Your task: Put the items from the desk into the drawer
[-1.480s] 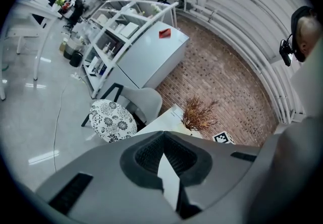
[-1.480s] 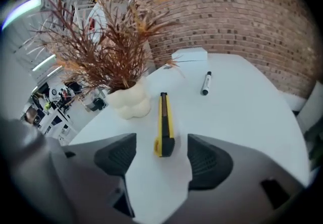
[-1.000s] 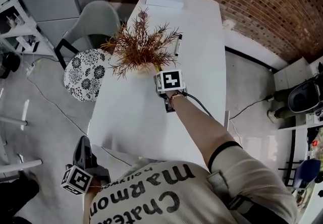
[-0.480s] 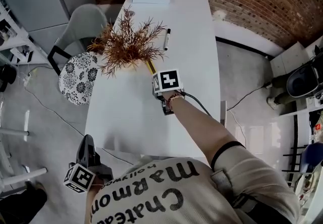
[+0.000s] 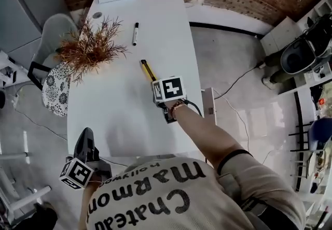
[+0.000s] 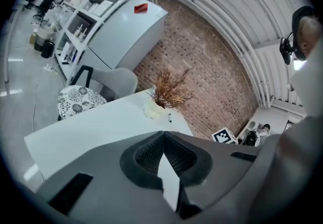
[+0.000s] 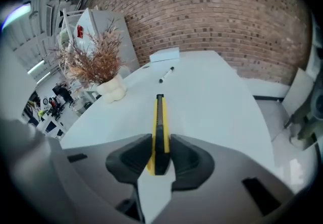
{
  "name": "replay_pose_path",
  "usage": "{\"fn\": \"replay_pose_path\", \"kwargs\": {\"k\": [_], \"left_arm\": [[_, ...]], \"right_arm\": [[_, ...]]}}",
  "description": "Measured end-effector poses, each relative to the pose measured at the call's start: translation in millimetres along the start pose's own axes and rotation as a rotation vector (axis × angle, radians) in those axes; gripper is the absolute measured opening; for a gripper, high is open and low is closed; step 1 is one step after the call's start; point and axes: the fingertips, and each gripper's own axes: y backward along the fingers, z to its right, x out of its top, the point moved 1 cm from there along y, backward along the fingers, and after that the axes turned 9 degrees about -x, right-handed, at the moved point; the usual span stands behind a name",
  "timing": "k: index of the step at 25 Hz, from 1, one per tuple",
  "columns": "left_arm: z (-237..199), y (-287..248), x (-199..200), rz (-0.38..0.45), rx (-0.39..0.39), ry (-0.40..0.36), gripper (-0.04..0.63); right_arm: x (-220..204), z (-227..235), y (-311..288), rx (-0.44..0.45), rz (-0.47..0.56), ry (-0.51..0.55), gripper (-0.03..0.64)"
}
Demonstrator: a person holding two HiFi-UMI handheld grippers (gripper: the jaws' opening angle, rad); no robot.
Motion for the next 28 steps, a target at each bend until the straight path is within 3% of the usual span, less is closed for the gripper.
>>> {"fn": "replay_pose_path", "kwargs": {"k": [12,28], "left_arm": [[102,-66,-58,-0.089,-0.132,-0.020,0.002],[174,-112,-117,-0.118,-0.136,-0.024,0.002]], "right_arm": [[-33,143,63,-0.099,0.015,-0.119,0.118],[-80,279,75,-0.165,-0.034,-0.235,0.118]]}}
